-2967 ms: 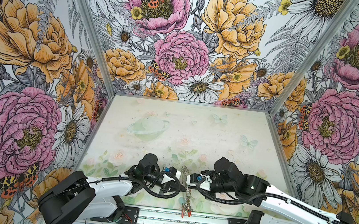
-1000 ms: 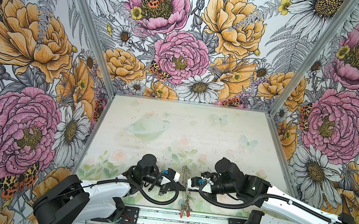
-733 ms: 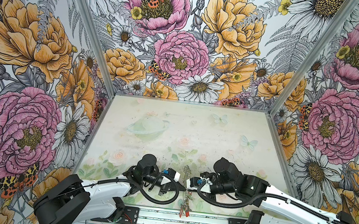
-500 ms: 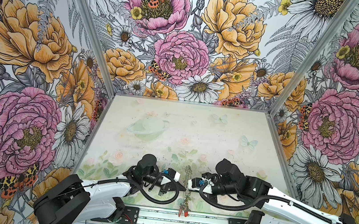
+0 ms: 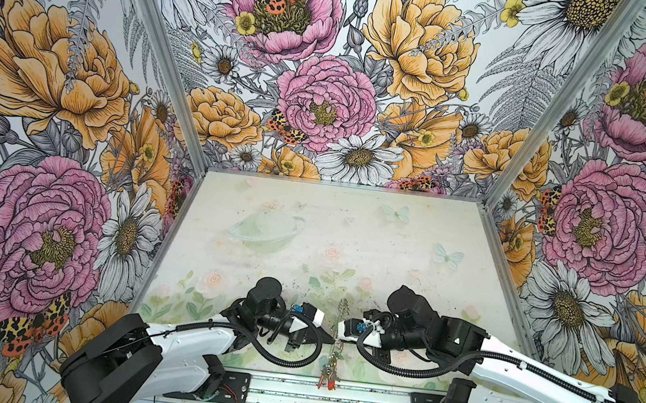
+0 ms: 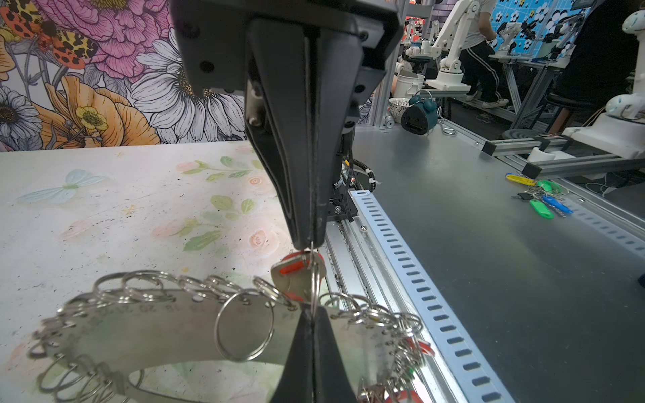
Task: Put the keys on the keyring
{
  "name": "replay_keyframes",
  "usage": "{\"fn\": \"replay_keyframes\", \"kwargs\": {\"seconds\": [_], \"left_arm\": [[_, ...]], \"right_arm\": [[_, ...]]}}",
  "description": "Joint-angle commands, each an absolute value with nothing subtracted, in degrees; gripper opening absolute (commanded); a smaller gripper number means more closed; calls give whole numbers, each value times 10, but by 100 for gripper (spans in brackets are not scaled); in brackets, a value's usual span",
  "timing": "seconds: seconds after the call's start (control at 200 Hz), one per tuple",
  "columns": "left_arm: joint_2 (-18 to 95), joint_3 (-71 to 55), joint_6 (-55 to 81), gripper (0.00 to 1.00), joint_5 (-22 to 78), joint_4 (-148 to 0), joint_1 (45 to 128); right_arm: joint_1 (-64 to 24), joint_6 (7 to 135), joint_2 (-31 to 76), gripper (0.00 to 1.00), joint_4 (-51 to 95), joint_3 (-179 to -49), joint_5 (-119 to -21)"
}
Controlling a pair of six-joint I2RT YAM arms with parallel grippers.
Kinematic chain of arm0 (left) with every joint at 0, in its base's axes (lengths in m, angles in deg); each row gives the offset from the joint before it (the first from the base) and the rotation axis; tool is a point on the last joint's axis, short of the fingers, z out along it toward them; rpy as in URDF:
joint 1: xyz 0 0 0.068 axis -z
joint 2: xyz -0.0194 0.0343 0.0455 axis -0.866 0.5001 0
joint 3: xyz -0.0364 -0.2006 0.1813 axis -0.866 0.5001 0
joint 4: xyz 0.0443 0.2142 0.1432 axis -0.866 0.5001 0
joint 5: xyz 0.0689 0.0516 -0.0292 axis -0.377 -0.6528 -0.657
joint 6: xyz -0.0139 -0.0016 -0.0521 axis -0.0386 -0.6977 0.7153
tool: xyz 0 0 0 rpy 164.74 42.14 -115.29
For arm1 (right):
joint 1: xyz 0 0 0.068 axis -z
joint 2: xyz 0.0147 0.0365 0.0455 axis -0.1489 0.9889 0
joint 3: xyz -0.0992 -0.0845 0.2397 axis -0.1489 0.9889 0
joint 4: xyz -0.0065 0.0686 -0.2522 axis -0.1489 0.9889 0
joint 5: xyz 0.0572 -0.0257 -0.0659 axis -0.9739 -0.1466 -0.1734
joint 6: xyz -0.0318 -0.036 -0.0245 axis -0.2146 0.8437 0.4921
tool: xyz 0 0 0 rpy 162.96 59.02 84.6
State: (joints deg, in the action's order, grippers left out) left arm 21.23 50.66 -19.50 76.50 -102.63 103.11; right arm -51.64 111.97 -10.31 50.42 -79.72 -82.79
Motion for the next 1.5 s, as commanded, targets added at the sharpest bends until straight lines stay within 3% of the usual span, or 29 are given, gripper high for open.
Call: {"fn": "replay_keyframes", "kwargs": {"seconds": [0.0, 1.496], "left_arm": [[214, 505, -191, 0, 785, -1061, 1031], [234, 498, -174, 0, 806, -1070, 1031]], "right_arm": [[-521, 1121, -98, 0, 499, -796, -835], [-539, 1115, -95, 0, 487, -791, -810]]}}
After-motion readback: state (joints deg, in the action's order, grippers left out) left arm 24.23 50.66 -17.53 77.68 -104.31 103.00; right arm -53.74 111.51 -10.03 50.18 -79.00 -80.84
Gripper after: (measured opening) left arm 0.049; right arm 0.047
